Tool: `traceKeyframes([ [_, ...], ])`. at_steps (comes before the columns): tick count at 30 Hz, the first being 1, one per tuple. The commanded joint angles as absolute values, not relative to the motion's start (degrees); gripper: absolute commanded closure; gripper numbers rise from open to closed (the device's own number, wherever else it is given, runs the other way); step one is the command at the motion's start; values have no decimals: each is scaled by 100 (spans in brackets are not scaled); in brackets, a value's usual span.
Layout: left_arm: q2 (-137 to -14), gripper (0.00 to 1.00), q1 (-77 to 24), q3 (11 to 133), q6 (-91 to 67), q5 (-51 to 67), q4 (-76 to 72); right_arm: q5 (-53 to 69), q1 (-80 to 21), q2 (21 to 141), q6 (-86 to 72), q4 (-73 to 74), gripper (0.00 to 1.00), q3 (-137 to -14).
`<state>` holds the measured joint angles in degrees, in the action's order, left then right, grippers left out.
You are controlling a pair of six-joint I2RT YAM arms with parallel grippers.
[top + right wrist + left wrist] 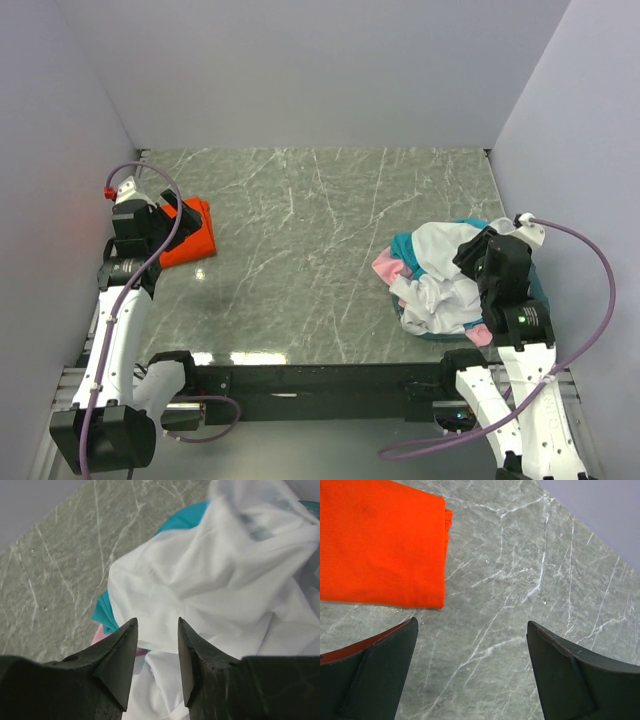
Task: Fold and stack the t-shirts
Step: Grab the tshirt from the pile
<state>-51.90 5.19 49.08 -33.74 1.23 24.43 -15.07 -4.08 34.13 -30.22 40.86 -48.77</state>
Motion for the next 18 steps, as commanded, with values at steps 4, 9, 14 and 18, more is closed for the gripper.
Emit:
traceKeyframes([
  [4, -5159, 4, 501, 4878, -3419, 141, 2224, -1573, -387, 3849, -2971, 3605, 49, -4580],
  [9, -5159, 4, 501, 4860, -3437, 158, 2250, -1819, -387, 4594, -3006, 3340, 45, -4526],
  [14, -5107, 3, 501, 4887, -3410, 44, 2285, -2258, -378, 5158, -2962, 3445, 36, -4720],
  [18, -5098, 3, 510, 4861, -3445, 44, 2303, -2557, -317, 5247, -2997, 3437, 32, -4755],
])
